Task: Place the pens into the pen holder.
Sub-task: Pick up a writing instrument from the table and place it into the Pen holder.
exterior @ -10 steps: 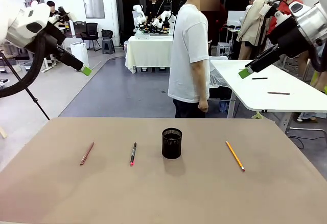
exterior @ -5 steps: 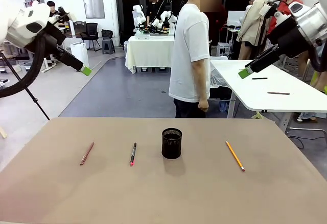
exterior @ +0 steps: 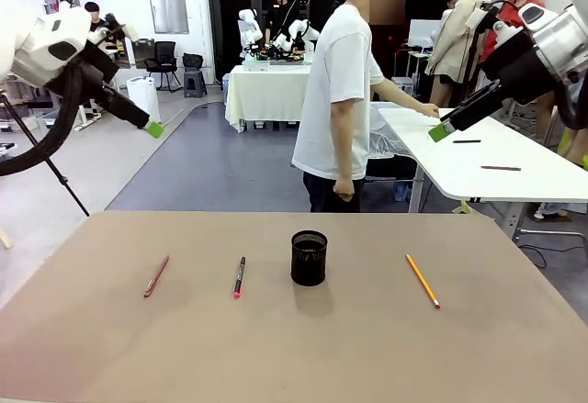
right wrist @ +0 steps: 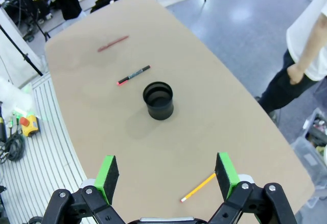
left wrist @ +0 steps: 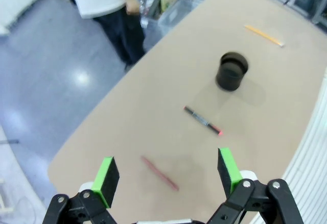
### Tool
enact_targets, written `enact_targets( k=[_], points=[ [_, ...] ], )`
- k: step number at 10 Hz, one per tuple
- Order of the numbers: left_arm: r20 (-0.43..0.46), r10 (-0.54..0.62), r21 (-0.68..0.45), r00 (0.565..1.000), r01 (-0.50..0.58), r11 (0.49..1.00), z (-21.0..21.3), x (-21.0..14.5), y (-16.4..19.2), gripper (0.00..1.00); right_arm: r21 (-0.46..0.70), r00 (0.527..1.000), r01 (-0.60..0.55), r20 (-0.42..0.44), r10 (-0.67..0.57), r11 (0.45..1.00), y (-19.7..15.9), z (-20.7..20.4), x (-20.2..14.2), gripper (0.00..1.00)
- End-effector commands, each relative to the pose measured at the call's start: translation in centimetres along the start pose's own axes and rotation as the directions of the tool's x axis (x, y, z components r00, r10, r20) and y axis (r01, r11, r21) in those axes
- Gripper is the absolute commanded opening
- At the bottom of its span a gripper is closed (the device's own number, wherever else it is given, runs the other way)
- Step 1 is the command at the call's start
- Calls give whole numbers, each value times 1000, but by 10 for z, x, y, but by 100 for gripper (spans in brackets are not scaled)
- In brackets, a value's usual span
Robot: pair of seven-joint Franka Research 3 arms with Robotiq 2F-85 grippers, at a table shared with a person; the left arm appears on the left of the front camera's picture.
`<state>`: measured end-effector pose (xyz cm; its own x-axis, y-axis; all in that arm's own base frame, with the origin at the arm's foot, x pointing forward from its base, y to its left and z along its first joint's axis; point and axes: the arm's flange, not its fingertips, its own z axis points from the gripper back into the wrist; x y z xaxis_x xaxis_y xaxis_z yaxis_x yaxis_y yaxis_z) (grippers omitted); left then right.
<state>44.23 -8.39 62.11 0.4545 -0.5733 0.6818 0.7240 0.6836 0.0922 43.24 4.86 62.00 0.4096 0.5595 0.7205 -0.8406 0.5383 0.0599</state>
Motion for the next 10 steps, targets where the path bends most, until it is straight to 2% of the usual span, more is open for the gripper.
enact_targets(
  k=[1,3,5,6,7,8,9,10],
  points=[
    [-241,136,136,961,-105,985,-25,-4,-6,100,7,1000,-3,6,3,1000,0,0,0,100],
    [-350,248,241,903,-169,956,-52,-23,2,100,7,1000,-3,6,3,1000,0,0,0,100],
    [-385,358,320,851,-241,916,-72,-33,5,100,7,1000,-3,6,3,1000,0,0,0,100],
    [-399,422,322,814,-307,896,-78,-38,6,100,7,1000,-3,6,3,1000,0,0,0,100],
    [-399,439,287,805,-345,893,-83,-41,11,100,7,1000,-3,6,3,1000,0,0,0,100],
    [-392,410,249,823,-334,909,-85,-42,11,100,7,1000,-3,6,3,1000,0,0,0,100],
    [-410,399,312,820,-285,906,-85,-50,7,100,7,1000,-3,6,3,1000,0,0,0,100],
    [-410,399,312,820,-285,906,-85,-50,7,100,7,1000,-3,6,3,1000,0,0,0,100]
  ],
)
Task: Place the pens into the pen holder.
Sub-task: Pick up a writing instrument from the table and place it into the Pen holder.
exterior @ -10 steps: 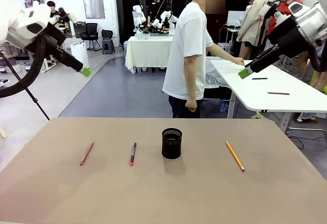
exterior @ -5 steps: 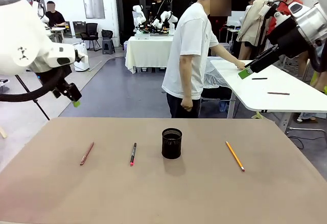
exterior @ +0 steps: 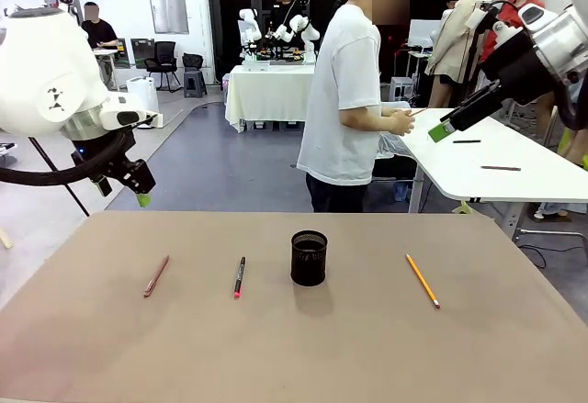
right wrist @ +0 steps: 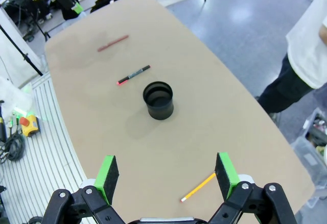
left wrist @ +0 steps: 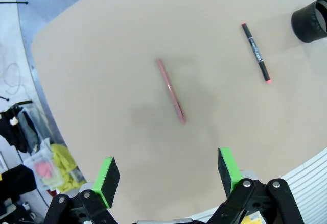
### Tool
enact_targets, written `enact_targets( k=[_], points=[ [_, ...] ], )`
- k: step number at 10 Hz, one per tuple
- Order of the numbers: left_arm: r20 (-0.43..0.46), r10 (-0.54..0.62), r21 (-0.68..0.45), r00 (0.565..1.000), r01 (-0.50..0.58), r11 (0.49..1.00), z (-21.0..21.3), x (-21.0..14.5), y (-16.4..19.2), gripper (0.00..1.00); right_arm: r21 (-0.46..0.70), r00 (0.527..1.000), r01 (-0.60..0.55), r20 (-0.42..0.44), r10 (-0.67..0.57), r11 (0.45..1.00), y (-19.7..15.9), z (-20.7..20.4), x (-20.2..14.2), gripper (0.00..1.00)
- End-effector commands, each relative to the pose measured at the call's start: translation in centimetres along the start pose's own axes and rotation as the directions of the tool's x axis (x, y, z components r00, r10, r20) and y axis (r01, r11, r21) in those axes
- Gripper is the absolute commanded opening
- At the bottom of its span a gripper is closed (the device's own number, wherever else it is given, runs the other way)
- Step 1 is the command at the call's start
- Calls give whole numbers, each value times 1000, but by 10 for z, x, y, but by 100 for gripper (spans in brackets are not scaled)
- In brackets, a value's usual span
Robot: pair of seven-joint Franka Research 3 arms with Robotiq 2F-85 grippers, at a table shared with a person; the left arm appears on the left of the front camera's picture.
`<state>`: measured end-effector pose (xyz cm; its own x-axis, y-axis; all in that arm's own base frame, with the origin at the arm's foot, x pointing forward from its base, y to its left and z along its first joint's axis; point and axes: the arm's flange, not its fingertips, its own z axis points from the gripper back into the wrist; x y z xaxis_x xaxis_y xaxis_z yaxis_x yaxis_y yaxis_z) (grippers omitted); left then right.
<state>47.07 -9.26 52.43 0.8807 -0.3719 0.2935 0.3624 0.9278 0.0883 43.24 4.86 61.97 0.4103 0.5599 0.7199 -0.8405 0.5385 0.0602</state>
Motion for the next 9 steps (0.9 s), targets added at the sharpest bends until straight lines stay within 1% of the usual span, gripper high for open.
enact_targets(
  k=[1,3,4,5,6,7,8,9],
  points=[
    [6,-12,26,1000,12,1000,2,-3,3,100,7,1000,-3,7,3,1000,0,0,0,100],
    [0,-4,5,1000,4,1000,0,0,0,100,7,1000,-3,7,3,1000,0,0,0,100],
    [-32,-14,9,999,14,1000,-15,7,-4,100,7,1000,-3,7,3,1000,0,0,0,100],
    [-57,-5,-7,998,4,1000,-38,18,0,100,7,1000,-3,7,3,1000,0,0,0,100],
    [-64,60,53,996,-57,997,-59,26,3,100,7,1000,-3,7,3,1000,0,0,0,100],
    [-87,69,75,994,-63,995,-80,32,4,100,7,1000,-3,7,3,1000,0,0,0,100],
    [-73,88,93,993,-81,992,-99,33,5,100,7,1000,-3,7,3,1000,0,0,0,100],
    [-111,88,81,990,-80,994,-119,34,4,100,7,1000,-3,7,3,1000,0,0,0,100]
  ],
)
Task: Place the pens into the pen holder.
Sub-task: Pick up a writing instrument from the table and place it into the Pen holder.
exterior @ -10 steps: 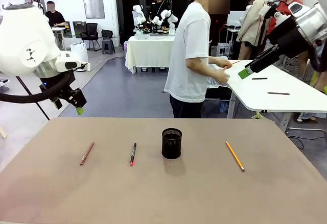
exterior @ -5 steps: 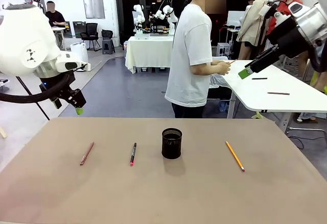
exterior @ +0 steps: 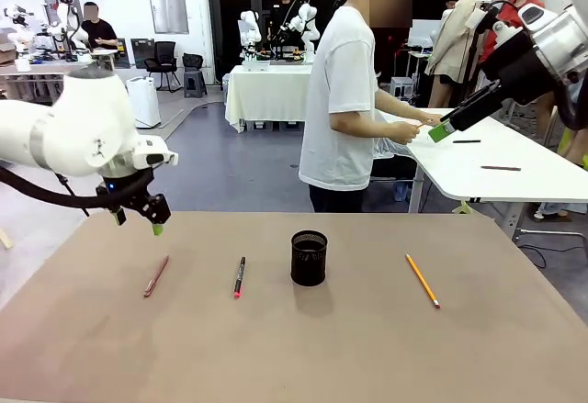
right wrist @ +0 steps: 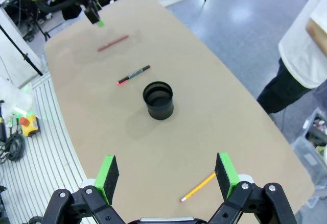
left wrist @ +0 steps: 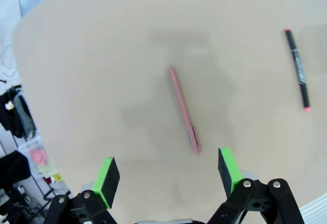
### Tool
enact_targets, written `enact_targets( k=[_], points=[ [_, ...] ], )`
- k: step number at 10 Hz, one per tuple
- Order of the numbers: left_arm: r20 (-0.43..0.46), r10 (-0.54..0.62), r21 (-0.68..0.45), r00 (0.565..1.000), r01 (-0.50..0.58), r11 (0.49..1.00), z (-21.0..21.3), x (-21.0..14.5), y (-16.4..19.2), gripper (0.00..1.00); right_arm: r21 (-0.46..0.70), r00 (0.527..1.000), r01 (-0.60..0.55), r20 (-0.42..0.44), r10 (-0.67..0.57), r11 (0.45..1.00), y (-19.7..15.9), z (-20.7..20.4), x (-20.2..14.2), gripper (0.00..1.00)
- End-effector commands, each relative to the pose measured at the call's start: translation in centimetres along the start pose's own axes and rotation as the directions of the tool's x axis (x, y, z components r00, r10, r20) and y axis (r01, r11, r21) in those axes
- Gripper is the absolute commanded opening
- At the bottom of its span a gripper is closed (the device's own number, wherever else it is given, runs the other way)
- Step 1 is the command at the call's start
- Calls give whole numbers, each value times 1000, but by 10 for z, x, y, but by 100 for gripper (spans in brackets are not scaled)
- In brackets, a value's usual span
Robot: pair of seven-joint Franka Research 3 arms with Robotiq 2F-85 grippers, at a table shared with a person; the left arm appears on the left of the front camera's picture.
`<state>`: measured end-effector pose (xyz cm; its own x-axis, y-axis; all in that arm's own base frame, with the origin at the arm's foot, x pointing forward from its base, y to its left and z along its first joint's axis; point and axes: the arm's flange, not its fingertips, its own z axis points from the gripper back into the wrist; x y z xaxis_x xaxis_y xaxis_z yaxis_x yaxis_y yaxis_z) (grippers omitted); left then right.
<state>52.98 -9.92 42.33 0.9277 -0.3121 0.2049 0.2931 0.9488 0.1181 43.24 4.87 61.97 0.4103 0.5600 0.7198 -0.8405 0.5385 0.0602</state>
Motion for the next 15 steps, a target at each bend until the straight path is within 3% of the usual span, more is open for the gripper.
enact_targets(
  k=[1,5,9,15],
  points=[
    [-33,24,-10,999,-24,1000,-25,14,0,100,7,1000,-3,7,3,1000,0,0,0,100],
    [-110,82,-49,990,-88,995,-67,31,11,100,7,1000,-3,7,3,1000,0,0,0,100],
    [-98,47,-45,994,-52,998,-71,23,7,100,7,1000,-3,7,3,1000,0,0,0,100],
    [-124,127,-64,984,-136,989,-111,43,6,100,7,1000,-3,7,3,1000,0,0,0,100]
  ],
)
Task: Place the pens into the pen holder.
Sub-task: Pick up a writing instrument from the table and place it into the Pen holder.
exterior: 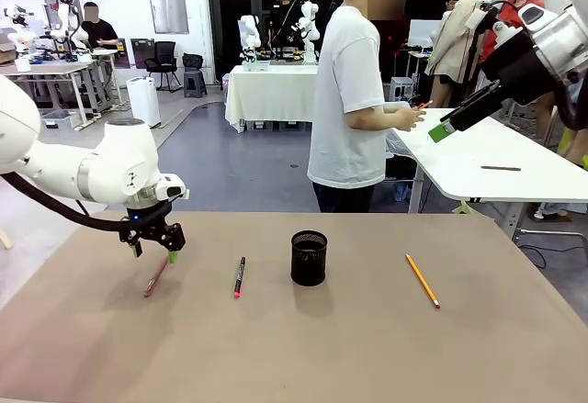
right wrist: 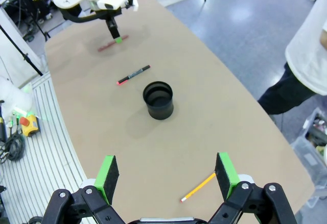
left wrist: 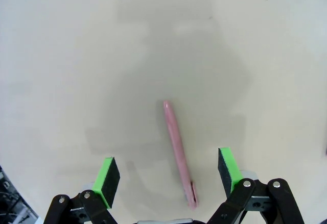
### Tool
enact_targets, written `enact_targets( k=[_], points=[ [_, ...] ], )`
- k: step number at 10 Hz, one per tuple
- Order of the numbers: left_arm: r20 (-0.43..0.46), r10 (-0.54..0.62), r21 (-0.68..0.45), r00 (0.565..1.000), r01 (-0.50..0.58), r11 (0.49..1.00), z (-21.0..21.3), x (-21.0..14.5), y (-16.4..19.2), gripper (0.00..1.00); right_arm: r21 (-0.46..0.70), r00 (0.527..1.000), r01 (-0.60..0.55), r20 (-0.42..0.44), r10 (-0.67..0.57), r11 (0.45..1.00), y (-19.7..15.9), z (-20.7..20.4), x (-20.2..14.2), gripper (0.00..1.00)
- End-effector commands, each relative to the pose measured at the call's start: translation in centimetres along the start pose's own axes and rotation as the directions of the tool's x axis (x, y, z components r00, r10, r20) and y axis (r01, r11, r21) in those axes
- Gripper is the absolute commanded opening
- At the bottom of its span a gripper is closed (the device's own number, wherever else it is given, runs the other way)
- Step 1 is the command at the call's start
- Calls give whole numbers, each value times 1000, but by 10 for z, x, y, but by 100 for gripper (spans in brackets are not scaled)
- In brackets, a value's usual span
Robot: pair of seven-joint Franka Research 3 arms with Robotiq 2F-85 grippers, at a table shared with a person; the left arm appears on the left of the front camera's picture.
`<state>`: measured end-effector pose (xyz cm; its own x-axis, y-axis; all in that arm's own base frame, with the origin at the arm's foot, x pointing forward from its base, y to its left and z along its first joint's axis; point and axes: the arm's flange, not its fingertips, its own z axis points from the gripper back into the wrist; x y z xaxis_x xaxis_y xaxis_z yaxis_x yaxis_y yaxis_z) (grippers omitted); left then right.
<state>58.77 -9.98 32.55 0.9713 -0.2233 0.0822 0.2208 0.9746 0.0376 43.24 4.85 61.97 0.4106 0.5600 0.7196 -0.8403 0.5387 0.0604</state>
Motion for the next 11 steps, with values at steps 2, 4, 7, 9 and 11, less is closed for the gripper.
enact_targets(
  k=[2,4,7,9,11],
  points=[
    [5,64,-9,998,-64,998,-12,18,0,100,7,1000,-3,7,3,1000,0,0,0,100],
    [9,87,-11,996,-87,996,-15,21,0,96,7,1000,-3,7,3,1000,0,0,0,100],
    [7,117,5,993,-117,993,-17,20,-4,50,7,1000,-3,7,3,1000,0,0,0,100],
    [1,132,10,991,-132,991,-15,18,-4,14,7,1000,-3,7,3,1000,0,0,0,100],
    [-3,144,28,990,-144,989,-16,14,-5,0,7,1000,-3,7,3,1000,0,0,0,100]
  ],
)
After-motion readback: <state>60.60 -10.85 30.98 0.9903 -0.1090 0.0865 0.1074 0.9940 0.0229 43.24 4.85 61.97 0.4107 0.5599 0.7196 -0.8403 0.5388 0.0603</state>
